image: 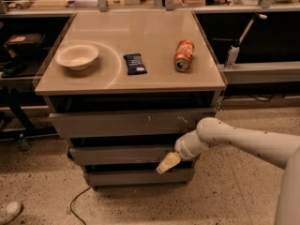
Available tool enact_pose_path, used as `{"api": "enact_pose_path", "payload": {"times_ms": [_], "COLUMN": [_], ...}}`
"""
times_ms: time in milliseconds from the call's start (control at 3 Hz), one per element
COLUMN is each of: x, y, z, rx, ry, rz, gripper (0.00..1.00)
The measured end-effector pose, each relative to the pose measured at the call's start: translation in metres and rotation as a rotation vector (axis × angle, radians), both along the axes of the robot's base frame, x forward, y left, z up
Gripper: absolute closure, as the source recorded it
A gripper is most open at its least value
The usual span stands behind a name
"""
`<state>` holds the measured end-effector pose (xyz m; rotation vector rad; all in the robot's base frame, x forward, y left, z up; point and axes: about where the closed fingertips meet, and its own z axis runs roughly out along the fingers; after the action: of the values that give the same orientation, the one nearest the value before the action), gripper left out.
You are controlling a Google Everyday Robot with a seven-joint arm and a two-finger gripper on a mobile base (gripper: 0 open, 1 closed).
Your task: Open middle drawer
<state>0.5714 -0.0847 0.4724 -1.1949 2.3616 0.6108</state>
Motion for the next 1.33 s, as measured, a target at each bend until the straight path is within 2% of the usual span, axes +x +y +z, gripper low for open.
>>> {"api": "enact_pose_path", "payload": {"times_ms": [667,1000,1333], "x": [0.014,0.007,0.001], "y": [0.013,0.027,0.029], "z": [-0.019,-0.037,-0.037], "rx": [-0.01,-0.037,-0.048], "ry": [0.016,0.055,0.076], "rz": [0.038,0.101,0.119], "gripper": [0.0,0.0,0.0]}}
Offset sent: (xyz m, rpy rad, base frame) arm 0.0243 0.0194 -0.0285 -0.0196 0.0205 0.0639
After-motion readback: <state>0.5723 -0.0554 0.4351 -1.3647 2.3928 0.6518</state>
